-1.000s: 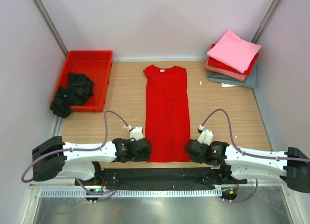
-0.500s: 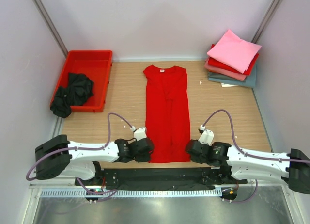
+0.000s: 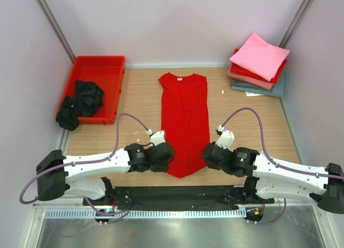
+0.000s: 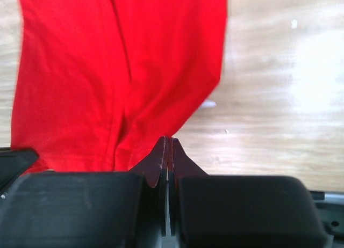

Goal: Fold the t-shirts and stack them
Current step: Fold the tshirt

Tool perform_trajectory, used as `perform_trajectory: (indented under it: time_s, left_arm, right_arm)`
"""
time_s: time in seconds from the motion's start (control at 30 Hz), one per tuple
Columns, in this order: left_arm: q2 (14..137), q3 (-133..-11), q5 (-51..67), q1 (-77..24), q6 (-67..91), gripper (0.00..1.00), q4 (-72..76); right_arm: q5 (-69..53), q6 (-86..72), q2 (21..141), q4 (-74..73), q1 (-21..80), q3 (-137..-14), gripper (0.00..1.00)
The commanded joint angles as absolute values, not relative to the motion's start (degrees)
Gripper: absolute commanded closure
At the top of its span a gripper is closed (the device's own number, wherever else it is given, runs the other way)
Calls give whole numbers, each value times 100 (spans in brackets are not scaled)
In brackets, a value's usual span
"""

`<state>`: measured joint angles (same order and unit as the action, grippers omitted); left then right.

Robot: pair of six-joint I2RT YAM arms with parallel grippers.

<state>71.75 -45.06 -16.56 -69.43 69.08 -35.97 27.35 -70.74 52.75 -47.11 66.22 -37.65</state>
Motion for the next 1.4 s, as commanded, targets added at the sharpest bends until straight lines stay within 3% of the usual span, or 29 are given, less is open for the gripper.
perform_trajectory:
  time_s: [0.0, 0.23, 0.6, 1.37]
  left_arm:
    - [7189, -5027, -1907, -6585, 6365, 100, -4166]
    - [7602, -5993, -1575, -5494, 5320, 98, -4245]
    - [9542, -8085, -809, -4096, 3762, 98, -4534]
    - [11583, -10036, -325, -3032, 3287, 100, -4965]
  right_arm:
    - [3287, -6409, 5431, -4711, 6365, -4253, 99]
    - [3076, -4932, 6046, -4017, 5047, -5017, 99]
    - [2357, -3481, 7619, -3042, 3324, -6152, 99]
    - [1951, -2900, 9642, -2610, 2566, -7523, 99]
